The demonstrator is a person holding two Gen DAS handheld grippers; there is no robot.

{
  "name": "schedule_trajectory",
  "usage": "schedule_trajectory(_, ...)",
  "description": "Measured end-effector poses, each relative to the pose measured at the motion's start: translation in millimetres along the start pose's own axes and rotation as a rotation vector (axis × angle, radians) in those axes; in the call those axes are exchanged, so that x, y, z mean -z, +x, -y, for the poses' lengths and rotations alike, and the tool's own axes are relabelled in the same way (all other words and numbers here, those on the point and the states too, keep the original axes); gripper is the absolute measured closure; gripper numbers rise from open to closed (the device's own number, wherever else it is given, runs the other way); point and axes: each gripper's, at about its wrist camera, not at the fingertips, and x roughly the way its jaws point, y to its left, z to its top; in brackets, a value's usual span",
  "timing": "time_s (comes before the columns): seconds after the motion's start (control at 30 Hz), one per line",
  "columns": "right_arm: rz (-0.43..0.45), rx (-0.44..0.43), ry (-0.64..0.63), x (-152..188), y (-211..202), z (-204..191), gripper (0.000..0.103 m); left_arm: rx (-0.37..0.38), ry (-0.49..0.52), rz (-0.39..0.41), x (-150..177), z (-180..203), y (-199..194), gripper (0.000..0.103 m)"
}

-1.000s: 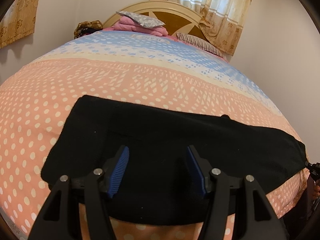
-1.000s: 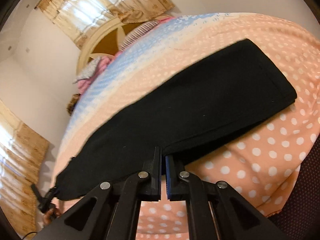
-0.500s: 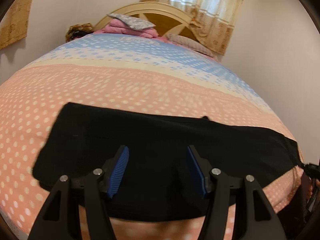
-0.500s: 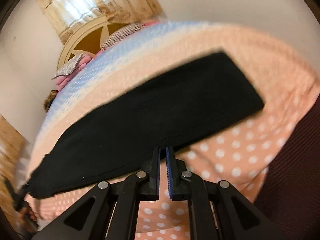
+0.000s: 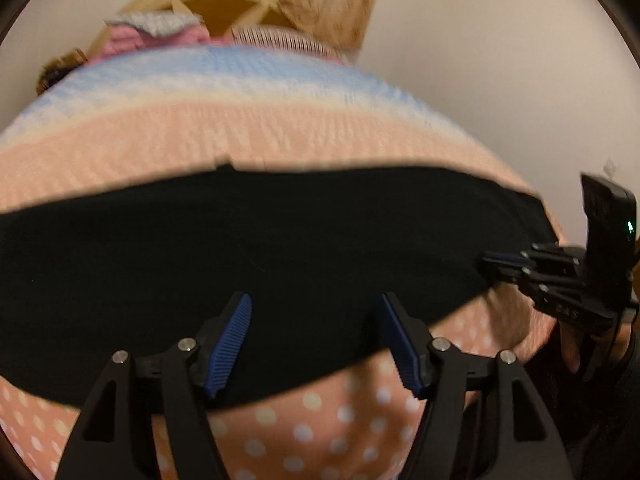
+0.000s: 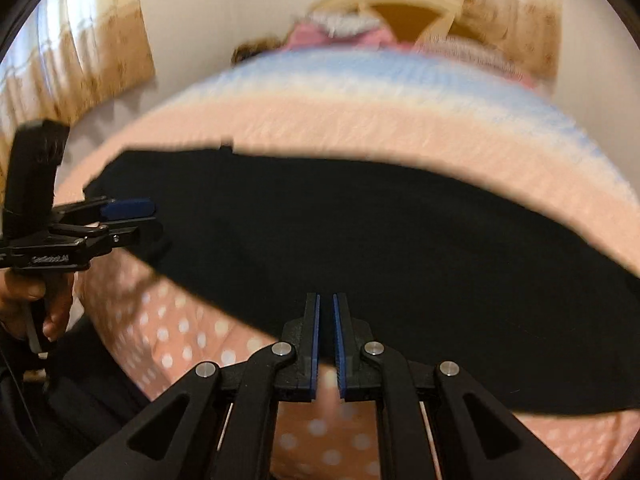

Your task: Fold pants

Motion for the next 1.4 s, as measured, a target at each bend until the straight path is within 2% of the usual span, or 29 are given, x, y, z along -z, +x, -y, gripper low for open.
schedule_trajectory(0.1,0.022,-0.015,0.029,-1,-4,6,0.096,-0.013,0.044,0.004,4,1,-3,0.034)
schedule_trajectory(0.2,0.104,-0.016,0.078,-4,-22,20,0.096,0.028,0.008,0.028,-6,2,-9,0.033)
schedule_trajectory(0.3,0.111,-0.034,0.107,-20,-20,32,0.095,0.032,0.004,0.051,-16,7,-7,0.028)
schedule_trajectory(0.37,0.127,0.036,0.124,-24,-16,46,0.093,0.026,0.023,0.049,-18,15,0,0.028)
schedule_trajectory(0.47,0.072,0.106,0.175,-23,-3,71,0.089,0.009,0.041,-0.026,-10,19,18,0.028)
schedule_trajectory(0.53,0.088,0.066,0.219,-23,-5,88,0.09,-0.028,0.105,-0.007,-3,27,18,0.027)
schedule_trajectory(0.63,0.099,0.097,0.231,-25,-9,96,0.09,-0.047,0.137,-0.006,-1,32,18,0.025)
schedule_trajectory(0.73,0.1,0.148,0.231,-23,-16,101,0.089,-0.041,0.111,0.001,-7,30,16,0.025)
schedule_trajectory(0.77,0.1,0.176,0.226,-23,-19,100,0.087,-0.037,0.099,0.014,-8,28,11,0.025)
schedule_trajectory(0.8,0.104,0.225,0.215,-20,-25,100,0.079,-0.033,0.088,0.031,-12,26,8,0.025)
schedule_trajectory(0.83,0.109,0.263,0.205,-18,-30,101,0.066,-0.039,0.082,0.05,-16,25,5,0.025)
schedule_trajectory(0.9,0.119,0.32,0.206,-11,-38,110,0.053,-0.066,0.075,0.06,-20,20,5,0.025)
schedule_trajectory(1.0,0.129,0.358,0.241,-2,-48,128,0.053,-0.088,0.038,0.035,-24,8,12,0.025)
schedule_trajectory(1.07,0.108,0.382,0.264,4,-47,140,0.053,-0.112,0.01,0.009,-24,0,21,0.025)
schedule_trajectory(1.13,0.091,0.401,0.281,9,-43,148,0.053,-0.119,0.011,0.015,-22,-2,22,0.025)
schedule_trajectory(1.17,0.087,0.397,0.29,11,-39,153,0.051,-0.125,0.018,0.015,-21,0,23,0.024)
schedule_trajectory(1.23,0.106,0.388,0.303,15,-42,160,0.039,-0.142,0.038,0.012,-21,4,23,0.023)
schedule_trajectory(1.4,0.133,0.357,0.311,22,-42,174,0.033,-0.147,0.047,0.007,-20,7,23,0.02)
